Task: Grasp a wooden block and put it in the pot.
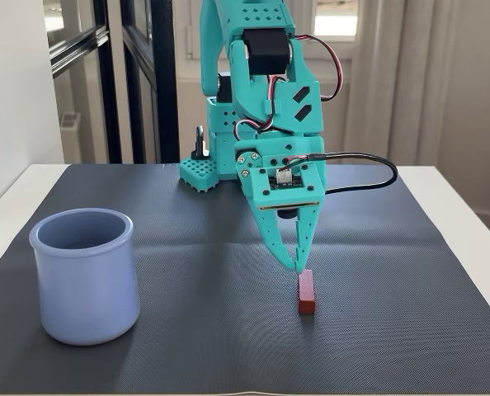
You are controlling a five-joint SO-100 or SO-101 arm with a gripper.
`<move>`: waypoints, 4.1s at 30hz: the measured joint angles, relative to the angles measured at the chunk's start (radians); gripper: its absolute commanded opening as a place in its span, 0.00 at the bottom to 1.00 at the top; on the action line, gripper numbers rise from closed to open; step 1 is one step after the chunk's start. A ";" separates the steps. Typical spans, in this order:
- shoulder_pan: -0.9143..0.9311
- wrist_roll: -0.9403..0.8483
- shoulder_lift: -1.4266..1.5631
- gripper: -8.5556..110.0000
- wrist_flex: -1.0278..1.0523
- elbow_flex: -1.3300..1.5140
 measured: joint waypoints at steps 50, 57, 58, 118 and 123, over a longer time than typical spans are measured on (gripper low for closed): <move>-0.112 0.000 -0.103 0.22 0.006 -0.044; -0.112 0.000 -0.143 0.22 0.006 -0.051; -0.112 0.000 -0.144 0.22 0.006 -0.051; 0.459 -0.115 0.537 0.09 0.009 0.129; 0.483 -0.115 0.537 0.09 0.009 0.129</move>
